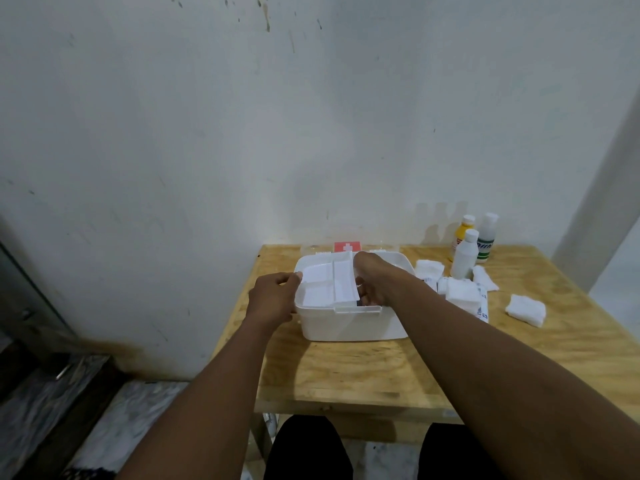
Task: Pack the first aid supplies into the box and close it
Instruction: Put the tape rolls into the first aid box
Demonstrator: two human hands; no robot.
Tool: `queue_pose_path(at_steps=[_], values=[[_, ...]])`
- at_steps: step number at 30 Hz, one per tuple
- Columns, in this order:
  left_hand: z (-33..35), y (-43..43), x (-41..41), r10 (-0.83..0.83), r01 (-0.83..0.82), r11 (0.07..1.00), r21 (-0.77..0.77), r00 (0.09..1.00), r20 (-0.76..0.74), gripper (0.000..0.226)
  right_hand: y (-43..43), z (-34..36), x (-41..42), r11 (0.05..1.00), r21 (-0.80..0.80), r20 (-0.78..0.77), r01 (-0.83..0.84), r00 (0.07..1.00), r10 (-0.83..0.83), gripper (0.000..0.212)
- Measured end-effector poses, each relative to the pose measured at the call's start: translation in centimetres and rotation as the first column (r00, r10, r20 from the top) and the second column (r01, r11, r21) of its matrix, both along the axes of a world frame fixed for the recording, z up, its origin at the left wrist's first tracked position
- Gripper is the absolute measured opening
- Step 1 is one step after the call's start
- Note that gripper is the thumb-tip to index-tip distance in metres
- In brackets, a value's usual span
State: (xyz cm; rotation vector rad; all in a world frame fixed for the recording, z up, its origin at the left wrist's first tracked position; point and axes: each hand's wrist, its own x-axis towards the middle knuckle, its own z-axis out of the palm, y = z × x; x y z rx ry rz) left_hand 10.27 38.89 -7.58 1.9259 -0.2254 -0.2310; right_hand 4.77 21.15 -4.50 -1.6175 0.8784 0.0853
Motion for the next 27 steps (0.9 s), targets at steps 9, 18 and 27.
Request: queue_pose_path(at_steps=[9,18,27], values=[[0.0,-0.1,0.1,0.006,-0.006,1.0,-0.012,1.0,-0.012,0.034,-0.1,0.0,-0.2,0.991,0.129,0.003,0.033,0.999,-0.034,0.067],[0.1,0.0,0.0,-0.007,0.006,1.0,-0.002,1.0,-0.019,0.035,-0.8,-0.7,0.4,0.986,0.167,0.026,-0.001,1.0,-0.003,0.07],[0.2,0.1,0.4,-0.047,0.045,0.997,0.056,0.999,0.019,0.04,-3.1,4.1,-2.9,0.981,-0.06,0.131,-0.185,0.973,0.191,0.038]])
